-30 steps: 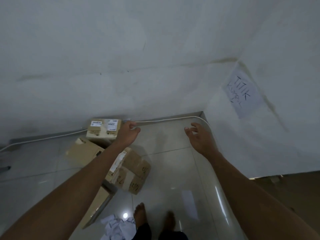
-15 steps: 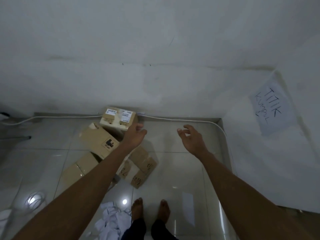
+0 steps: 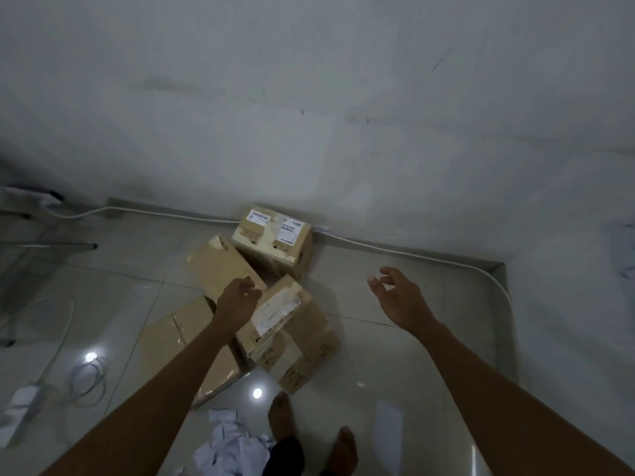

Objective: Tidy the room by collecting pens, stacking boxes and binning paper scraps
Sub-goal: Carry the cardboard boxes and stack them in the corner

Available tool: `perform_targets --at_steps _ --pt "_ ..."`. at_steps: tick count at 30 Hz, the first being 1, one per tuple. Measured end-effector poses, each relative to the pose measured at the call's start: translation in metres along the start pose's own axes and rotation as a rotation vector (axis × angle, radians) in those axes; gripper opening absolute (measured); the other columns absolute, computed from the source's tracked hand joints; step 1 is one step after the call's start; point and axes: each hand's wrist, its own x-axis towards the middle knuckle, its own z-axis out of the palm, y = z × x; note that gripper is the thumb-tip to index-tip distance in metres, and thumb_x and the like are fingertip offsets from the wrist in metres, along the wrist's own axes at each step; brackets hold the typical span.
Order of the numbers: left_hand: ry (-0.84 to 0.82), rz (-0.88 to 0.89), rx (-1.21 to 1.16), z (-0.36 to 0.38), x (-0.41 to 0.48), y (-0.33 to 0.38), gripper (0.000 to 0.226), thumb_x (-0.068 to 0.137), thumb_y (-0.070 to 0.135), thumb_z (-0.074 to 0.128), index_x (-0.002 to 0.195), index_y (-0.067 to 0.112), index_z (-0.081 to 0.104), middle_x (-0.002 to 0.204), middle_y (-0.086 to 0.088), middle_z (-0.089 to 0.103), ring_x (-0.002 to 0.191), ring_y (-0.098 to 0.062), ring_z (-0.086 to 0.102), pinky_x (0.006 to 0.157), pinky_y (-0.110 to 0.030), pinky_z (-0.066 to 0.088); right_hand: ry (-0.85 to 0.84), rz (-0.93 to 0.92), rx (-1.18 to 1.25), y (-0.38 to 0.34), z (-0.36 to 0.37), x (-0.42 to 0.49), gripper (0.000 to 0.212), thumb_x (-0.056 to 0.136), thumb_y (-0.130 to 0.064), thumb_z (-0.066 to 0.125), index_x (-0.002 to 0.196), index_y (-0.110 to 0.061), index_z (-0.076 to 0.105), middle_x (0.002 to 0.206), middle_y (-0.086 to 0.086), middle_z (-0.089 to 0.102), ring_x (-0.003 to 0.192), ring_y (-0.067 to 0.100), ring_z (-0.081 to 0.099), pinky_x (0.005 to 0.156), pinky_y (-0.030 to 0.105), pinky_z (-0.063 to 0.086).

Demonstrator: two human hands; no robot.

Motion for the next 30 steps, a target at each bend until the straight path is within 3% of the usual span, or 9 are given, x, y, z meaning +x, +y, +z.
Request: perform_targets --at_steps 3,7,11,14,20,26,30 --pt "0.031 -0.086 -0.052 0.002 0.045 -0.040 0.026 0.091 0.019 0.056 0.117 0.014 0.053 0.120 -0.012 0.059 0.102 -0.027 0.060 0.092 -0.047 0.051 -0.059 -0.019 -0.079 0.013 0.035 0.037 0.063 0.080 -0.071 0.047 0.127 -0.029 0.050 0.123 0.000 0.064 0.089 0.014 0.063 0.085 0.030 0.046" --pt "0.038 -0.153 -0.051 0.009 0.082 -0.084 0.030 0.090 0.019 0.056 0.120 0.014 0.053 0.125 -0.011 0.057 0.112 -0.028 0.056 0.100 -0.049 0.046 -0.115 -0.035 -0.124 0.027 0.079 0.069 0.061 0.083 -0.067 0.048 0.129 -0.027 0.050 0.125 0.001 0.062 0.090 0.014 0.063 0.087 0.032 0.047" --pt "0.069 -0.166 0.010 0.021 0.121 -0.129 0.035 0.090 0.017 0.058 0.124 0.010 0.052 0.133 -0.013 0.054 0.121 -0.028 0.052 0.100 -0.037 0.041 -0.189 -0.048 -0.150 0.041 0.130 0.098 0.060 0.085 -0.064 0.049 0.131 -0.026 0.048 0.127 0.001 0.061 0.088 0.013 0.060 0.086 0.031 0.045" --pt "0.082 -0.152 0.060 0.034 0.144 -0.150 0.038 0.091 0.015 0.057 0.128 0.007 0.049 0.134 -0.014 0.053 0.119 -0.030 0.054 0.094 -0.038 0.046 -0.219 -0.060 -0.161 0.048 0.158 0.115 0.059 0.087 -0.062 0.049 0.133 -0.024 0.047 0.128 0.003 0.060 0.096 0.017 0.062 0.089 0.033 0.046" --pt "0.149 -0.277 -0.015 0.062 0.193 -0.186 0.054 0.093 0.029 0.056 0.138 0.002 0.041 0.139 -0.018 0.047 0.124 -0.034 0.049 0.102 -0.044 0.045 -0.270 -0.064 -0.153 0.059 0.212 0.165 0.060 0.088 -0.061 0.049 0.133 -0.023 0.047 0.129 0.004 0.059 0.109 0.021 0.060 0.088 0.032 0.045" --pt "0.224 -0.528 -0.139 0.085 0.225 -0.226 0.069 0.093 0.042 0.055 0.140 -0.004 0.034 0.139 -0.024 0.045 0.127 -0.038 0.045 0.105 -0.046 0.042 -0.278 -0.037 -0.092 0.065 0.270 0.205 0.057 0.086 -0.061 0.051 0.128 -0.023 0.052 0.124 0.002 0.061 0.113 0.020 0.058 0.089 0.029 0.042" --pt "0.131 -0.648 -0.323 0.105 0.228 -0.248 0.073 0.092 0.049 0.053 0.143 0.001 0.033 0.142 -0.020 0.045 0.130 -0.037 0.044 0.108 -0.048 0.039 -0.345 -0.003 -0.116 0.074 0.302 0.212 0.066 0.088 -0.063 0.046 0.136 -0.018 0.045 0.135 0.007 0.054 0.123 0.025 0.052 0.098 0.035 0.040"
